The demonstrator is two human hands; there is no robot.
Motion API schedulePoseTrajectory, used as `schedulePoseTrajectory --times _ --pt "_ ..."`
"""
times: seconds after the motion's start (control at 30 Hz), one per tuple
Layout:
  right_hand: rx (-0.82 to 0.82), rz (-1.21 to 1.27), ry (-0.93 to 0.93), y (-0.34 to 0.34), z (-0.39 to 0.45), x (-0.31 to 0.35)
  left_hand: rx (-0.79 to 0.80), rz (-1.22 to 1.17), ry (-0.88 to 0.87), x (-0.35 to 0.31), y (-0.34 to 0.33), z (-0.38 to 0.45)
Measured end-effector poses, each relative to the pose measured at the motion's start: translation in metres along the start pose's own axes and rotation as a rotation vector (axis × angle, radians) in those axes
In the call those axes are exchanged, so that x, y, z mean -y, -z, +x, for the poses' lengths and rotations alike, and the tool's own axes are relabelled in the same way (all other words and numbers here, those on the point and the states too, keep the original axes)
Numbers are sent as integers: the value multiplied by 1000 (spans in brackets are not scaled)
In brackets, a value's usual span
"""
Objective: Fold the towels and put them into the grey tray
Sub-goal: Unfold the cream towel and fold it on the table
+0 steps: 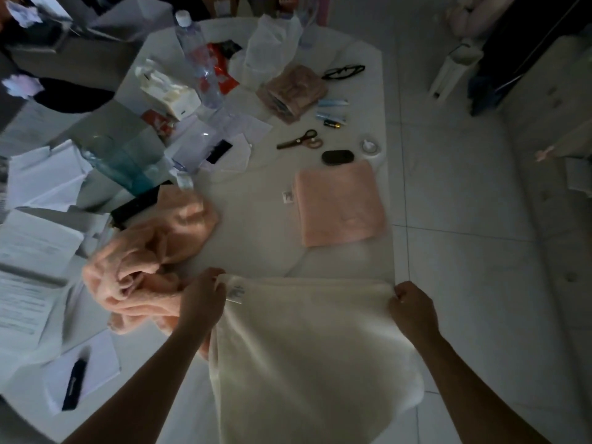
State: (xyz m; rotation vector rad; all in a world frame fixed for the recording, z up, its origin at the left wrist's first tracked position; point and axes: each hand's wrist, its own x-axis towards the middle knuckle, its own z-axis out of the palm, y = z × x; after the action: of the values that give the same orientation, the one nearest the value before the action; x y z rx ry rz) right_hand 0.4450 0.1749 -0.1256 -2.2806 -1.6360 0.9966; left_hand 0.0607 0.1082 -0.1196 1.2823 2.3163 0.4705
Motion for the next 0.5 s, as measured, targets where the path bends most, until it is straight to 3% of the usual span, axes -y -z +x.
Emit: schedulePoseTrajectory --times 0.17,0.23,0.33,0.5 --pt "30 152 23 -6 10 18 112 50 43 1 3 10" --pt "71 69 12 -11 13 20 192 131 42 3 2 11" --pt "6 -82 72 -16 14 18 238 125 12 3 2 16" --pt "7 -334 377 -10 13 12 333 312 -148 8 5 28"
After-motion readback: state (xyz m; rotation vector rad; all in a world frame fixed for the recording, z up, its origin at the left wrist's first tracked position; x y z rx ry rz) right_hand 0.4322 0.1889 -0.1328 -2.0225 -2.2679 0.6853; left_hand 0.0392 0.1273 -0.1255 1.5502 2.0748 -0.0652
